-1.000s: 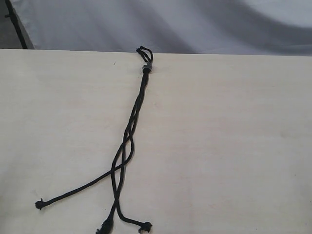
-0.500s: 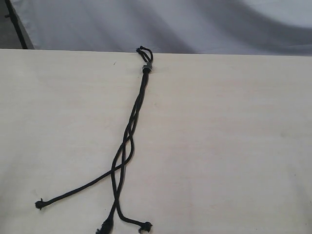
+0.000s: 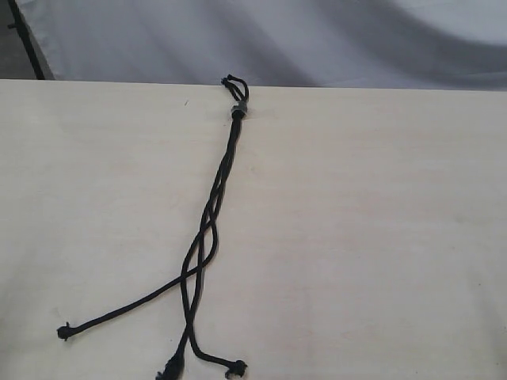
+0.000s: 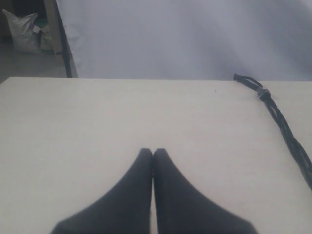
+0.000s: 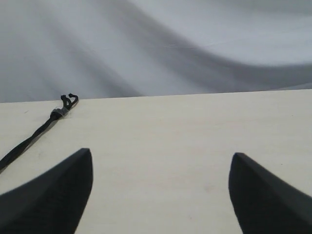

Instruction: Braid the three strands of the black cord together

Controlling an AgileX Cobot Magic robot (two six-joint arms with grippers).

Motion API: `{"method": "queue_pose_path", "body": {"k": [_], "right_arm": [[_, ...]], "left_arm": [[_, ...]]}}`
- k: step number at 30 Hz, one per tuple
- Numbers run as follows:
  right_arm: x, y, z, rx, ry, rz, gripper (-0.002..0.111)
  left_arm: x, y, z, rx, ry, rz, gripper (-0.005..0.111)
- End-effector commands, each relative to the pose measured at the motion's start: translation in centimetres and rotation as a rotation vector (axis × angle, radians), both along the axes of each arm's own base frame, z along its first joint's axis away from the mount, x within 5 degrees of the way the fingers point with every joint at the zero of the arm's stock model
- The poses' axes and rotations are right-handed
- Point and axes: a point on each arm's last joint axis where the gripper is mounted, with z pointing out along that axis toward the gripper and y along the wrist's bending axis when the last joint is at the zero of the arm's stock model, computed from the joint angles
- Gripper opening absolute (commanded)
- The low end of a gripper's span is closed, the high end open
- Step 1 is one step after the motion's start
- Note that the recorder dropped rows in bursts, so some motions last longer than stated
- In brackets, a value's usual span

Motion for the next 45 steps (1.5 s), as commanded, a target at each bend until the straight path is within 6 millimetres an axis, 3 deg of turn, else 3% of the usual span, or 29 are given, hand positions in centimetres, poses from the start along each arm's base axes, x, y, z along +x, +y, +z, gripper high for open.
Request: {"method": "queue_pose_path", "body": {"k": [1, 2, 5, 6, 45], "right_arm": [[-0.06, -0.05, -0.28, -0.022, 0.020, -0.004, 0.054], [-0.08, -0.05, -0.36, -0.021, 0.030, -0.004, 0.045], [-0.10, -0.05, -0.53, -0.002, 0.046, -0.006, 0.002], [-0.10, -0.04, -0.50, 0.029, 0.041, -0.010, 0.000], [-0.12, -0.15, -0.56, -0.004, 0.051, -0.018, -0.001]], "left_arm": [[-0.01, 0.01, -0.09, 0.000, 0.001, 0.002, 0.001], [-0.01, 0.01, -0.09, 0.000, 0.001, 0.002, 0.001], [-0.01, 0.01, -0.09, 0.000, 0.001, 0.002, 0.001], [-0.01, 0.01, -0.09, 0.000, 0.001, 0.002, 0.001], [-0.01, 0.01, -0.09, 0.000, 0.001, 0.002, 0.001]]}}
